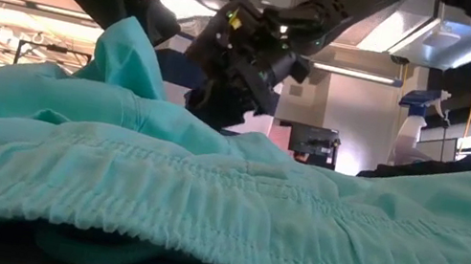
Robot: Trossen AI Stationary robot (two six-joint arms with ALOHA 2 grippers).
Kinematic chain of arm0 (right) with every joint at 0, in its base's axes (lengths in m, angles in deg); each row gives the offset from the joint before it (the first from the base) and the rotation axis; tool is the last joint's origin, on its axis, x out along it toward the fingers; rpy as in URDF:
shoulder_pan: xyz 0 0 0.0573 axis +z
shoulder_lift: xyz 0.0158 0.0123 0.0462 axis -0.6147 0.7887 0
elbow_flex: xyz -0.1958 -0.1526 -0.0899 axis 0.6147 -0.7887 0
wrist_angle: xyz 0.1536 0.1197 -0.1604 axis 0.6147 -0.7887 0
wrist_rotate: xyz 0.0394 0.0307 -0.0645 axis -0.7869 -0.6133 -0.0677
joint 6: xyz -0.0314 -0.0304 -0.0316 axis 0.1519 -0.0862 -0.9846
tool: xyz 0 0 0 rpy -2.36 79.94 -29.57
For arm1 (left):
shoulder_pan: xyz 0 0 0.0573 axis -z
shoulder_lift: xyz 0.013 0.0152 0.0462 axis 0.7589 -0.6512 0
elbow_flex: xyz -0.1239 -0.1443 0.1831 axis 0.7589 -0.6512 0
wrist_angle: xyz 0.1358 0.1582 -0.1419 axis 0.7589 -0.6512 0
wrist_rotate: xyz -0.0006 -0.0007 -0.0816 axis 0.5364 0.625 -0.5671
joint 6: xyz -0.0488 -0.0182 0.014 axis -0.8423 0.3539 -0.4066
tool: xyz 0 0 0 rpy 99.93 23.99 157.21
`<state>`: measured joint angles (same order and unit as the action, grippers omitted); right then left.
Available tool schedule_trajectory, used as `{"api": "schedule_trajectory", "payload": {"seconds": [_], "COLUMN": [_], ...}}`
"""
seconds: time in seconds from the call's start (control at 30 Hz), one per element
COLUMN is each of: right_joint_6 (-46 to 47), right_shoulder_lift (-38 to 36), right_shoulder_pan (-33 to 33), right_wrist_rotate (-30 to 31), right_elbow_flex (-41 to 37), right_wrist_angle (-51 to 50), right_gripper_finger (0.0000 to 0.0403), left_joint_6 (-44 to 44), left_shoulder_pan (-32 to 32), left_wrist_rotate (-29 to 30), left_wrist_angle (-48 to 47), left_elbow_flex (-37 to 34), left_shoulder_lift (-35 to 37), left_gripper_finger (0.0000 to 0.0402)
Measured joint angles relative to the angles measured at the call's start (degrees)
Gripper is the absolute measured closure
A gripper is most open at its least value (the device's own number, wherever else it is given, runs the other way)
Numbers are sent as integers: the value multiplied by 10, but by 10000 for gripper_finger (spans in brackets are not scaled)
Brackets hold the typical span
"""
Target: Fold Laundry from Bin
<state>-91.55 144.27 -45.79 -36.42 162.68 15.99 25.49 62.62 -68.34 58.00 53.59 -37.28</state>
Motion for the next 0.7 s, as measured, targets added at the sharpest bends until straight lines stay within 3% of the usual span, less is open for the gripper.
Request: {"api": "schedule_trajectory", "payload": {"seconds": [0.13, 0.43, 0.7], "right_joint_6": [-21, -22, -35], "right_shoulder_lift": [5, 1, 1], "right_shoulder_pan": [0, 0, 0], "right_wrist_rotate": [13, -2, 0], "right_elbow_flex": [3, 3, 24], "right_wrist_angle": [-24, -30, -92], "right_gripper_finger": [204, 329, 346], "left_joint_6": [-5, -12, -12], "left_shoulder_pan": [0, 0, 0], "left_wrist_rotate": [1, 3, 4], "left_wrist_angle": [0, 0, 0], "left_elbow_flex": [0, 0, 0], "left_shoulder_lift": [0, 0, 0], "left_gripper_finger": [239, 239, 239]}}
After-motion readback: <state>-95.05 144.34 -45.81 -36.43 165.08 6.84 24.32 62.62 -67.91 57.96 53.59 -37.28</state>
